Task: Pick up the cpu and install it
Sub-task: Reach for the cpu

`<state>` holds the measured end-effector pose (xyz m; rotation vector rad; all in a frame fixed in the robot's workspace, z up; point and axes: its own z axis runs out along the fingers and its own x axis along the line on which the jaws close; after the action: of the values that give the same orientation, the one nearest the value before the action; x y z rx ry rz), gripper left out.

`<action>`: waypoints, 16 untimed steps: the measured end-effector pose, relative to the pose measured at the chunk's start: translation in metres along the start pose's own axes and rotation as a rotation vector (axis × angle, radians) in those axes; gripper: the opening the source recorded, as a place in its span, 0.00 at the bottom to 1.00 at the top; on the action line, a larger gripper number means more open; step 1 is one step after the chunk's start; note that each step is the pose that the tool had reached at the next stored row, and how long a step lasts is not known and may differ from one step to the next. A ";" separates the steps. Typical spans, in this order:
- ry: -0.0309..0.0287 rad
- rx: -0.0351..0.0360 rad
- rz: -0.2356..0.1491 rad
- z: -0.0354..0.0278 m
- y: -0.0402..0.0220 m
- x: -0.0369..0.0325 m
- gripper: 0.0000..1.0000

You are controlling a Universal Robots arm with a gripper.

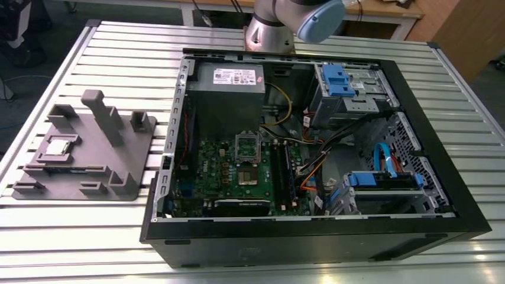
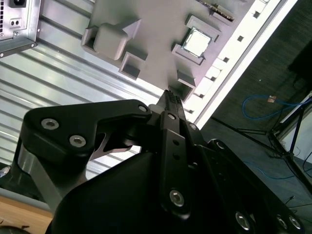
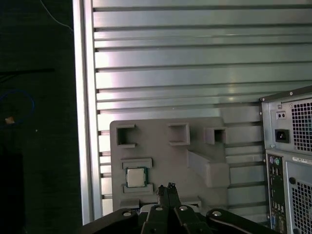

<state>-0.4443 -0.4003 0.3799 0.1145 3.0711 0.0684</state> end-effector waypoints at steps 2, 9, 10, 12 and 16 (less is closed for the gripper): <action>0.0001 0.0037 0.000 0.0022 -0.0003 0.0007 0.11; 0.0011 0.0132 0.000 0.0113 -0.0013 0.0041 0.11; 0.0013 0.0146 0.000 0.0127 -0.0014 0.0046 0.11; 0.0015 0.0170 0.000 0.0150 -0.0017 0.0054 0.11; 0.0020 0.0185 0.000 0.0162 -0.0017 0.0059 0.11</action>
<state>-0.4491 -0.4009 0.3632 0.1149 3.0742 0.0402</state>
